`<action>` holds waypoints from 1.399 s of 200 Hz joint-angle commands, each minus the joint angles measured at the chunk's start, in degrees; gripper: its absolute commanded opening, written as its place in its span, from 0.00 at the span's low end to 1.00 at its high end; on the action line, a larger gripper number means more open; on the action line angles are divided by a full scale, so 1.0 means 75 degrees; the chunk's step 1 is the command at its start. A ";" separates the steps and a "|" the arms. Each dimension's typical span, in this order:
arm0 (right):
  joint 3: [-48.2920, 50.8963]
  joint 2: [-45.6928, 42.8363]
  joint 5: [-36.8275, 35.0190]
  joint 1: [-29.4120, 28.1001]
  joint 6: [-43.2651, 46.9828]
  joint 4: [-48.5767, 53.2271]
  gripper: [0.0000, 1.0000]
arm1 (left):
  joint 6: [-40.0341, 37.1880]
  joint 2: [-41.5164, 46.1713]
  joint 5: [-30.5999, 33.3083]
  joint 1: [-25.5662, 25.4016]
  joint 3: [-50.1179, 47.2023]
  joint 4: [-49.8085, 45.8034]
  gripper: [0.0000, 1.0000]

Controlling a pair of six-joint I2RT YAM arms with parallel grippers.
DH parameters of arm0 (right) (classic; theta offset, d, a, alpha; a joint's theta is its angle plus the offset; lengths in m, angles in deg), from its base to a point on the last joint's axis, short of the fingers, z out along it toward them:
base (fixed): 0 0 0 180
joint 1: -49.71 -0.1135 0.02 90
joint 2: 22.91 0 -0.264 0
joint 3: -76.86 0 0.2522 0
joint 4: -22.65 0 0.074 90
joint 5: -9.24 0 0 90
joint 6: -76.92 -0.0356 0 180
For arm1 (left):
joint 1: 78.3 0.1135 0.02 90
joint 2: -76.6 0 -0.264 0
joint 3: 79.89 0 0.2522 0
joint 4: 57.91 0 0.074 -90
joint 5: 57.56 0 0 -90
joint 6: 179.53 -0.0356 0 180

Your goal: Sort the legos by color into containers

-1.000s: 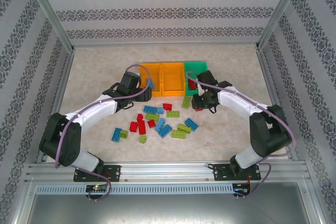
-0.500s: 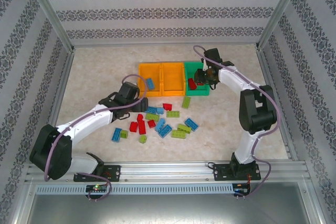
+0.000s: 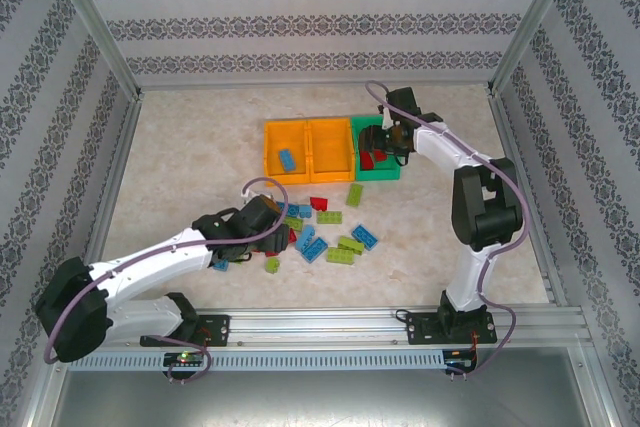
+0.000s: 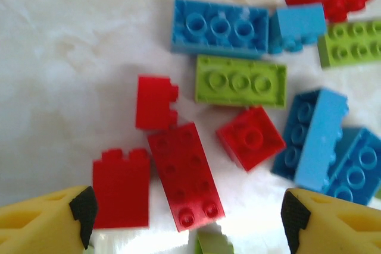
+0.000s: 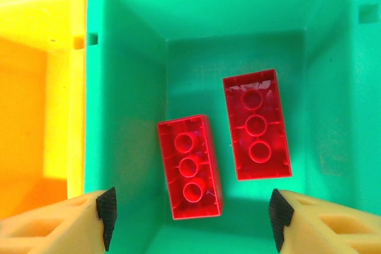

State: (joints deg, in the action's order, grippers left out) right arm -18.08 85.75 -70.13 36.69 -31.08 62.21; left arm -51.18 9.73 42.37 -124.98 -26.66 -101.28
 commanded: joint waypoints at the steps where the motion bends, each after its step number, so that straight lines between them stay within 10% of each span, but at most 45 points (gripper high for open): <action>1: 0.0495 -0.0530 0.0173 -0.0053 -0.0033 -0.0191 0.73 | 0.0610 0.0149 0.0030 -0.0437 -0.0337 -0.0543 0.79; 147: 0.1848 -0.2096 -0.0208 0.0271 -0.0038 -0.0657 0.79 | 0.0699 -0.0886 -0.0408 -0.1170 -0.0836 0.0656 0.65; 280: 0.2041 -0.2297 -0.0317 0.0380 -0.0024 -0.0719 0.80 | 0.0697 -0.0950 -0.0309 -0.1170 -0.0483 0.0384 0.24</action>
State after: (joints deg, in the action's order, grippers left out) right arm -3.79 70.56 -71.25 38.75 -31.34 57.27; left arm -45.98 0.02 39.03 -132.74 -31.97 -96.23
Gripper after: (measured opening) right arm 0.797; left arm 0.272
